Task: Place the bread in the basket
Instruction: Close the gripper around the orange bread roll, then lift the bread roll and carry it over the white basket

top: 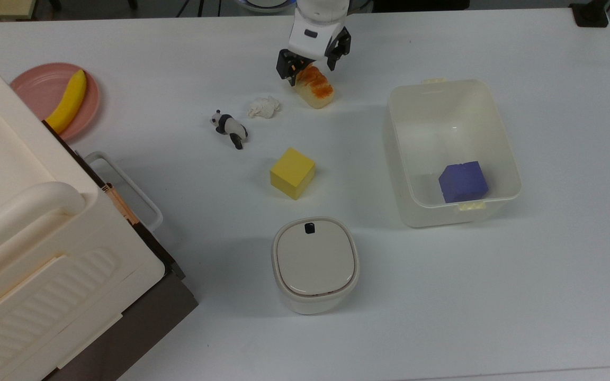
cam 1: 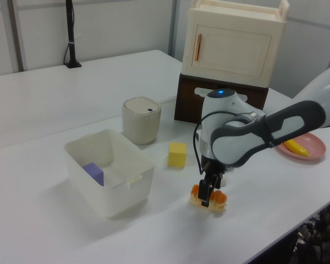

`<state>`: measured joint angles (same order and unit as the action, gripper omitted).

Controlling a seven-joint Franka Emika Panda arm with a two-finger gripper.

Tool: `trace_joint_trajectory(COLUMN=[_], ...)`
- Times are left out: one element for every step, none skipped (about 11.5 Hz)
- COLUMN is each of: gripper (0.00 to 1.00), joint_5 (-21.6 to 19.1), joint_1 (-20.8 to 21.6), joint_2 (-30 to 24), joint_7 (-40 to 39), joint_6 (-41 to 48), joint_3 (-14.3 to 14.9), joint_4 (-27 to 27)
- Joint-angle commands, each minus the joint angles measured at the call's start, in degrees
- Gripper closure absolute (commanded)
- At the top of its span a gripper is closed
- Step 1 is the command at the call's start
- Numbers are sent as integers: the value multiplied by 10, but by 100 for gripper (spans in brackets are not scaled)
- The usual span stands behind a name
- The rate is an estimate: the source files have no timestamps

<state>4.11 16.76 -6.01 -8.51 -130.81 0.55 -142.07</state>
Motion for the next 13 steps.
trace_joint_trajectory(gripper=[1, 19, 57, 78, 88, 89, 90, 90, 90, 90, 90, 90, 90], joint_5=[19, 23, 25, 25, 25, 24, 23, 23, 20, 19, 17, 16, 16], joint_1=[4, 5, 4, 4, 3, 3, 0, -1, -2, -2, 2, 6, 8], joint_2=[27, 35, 35, 33, 34, 31, 24, 10, -7, -22, -26, -31, -32], joint_7=[3, 4, 4, 8, 9, 15, 34, 56, 71, 79, 85, 102, 114], joint_6=[-43, -45, -45, -45, -45, -41, -35, -35, -26, -6, 1, 0, 1], joint_3=[4, 4, 4, 4, 3, 3, 3, 4, 5, 6, 6, 6, 6], joint_4=[-6, -5, -4, -2, 6, 14, 28, 42, 56, 70, 84, 93, 116])
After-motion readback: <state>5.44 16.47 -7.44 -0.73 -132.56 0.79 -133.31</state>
